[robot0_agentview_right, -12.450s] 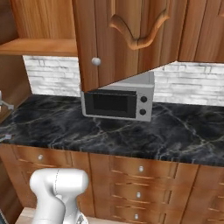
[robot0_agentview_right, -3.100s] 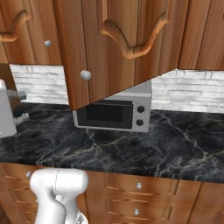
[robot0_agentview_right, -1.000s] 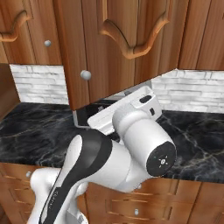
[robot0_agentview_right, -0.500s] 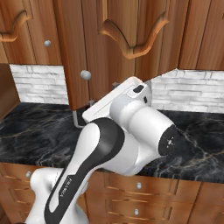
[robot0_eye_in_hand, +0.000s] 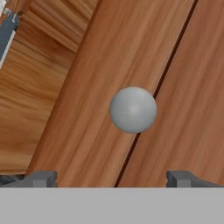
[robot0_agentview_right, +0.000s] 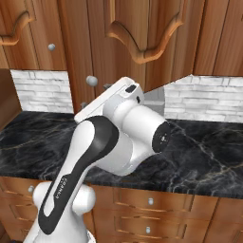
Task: Close all open cabinet doors.
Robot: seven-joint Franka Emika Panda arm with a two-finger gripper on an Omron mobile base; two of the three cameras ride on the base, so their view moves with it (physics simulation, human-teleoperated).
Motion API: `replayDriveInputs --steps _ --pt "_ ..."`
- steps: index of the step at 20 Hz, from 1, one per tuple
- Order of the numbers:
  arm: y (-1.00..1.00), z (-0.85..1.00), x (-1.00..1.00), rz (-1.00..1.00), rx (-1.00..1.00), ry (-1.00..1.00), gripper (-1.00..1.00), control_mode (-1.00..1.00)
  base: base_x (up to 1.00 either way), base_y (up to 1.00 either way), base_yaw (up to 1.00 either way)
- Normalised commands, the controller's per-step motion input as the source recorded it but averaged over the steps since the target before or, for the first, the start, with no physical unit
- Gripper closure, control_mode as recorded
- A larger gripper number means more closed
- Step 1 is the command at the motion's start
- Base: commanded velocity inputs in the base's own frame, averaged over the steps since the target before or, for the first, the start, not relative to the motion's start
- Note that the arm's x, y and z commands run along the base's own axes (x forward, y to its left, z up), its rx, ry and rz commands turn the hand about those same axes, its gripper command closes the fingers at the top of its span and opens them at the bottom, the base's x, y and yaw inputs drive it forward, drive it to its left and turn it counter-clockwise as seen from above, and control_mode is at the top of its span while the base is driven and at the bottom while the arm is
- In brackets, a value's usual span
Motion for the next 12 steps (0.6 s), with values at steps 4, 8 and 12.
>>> replayDriveInputs --steps 4,8,12 --pt "0.44 0.0 0.35 0.04 0.03 0.0 -1.0 -1.0 0.0 0.0 0.0" --pt "0.41 0.0 0.39 0.03 0.04 0.0 -1.0 -1.0 0.0 0.0 0.0" --pt "0.42 0.0 0.4 0.01 0.04 0.0 -1.0 -1.0 0.0 0.0 0.0"
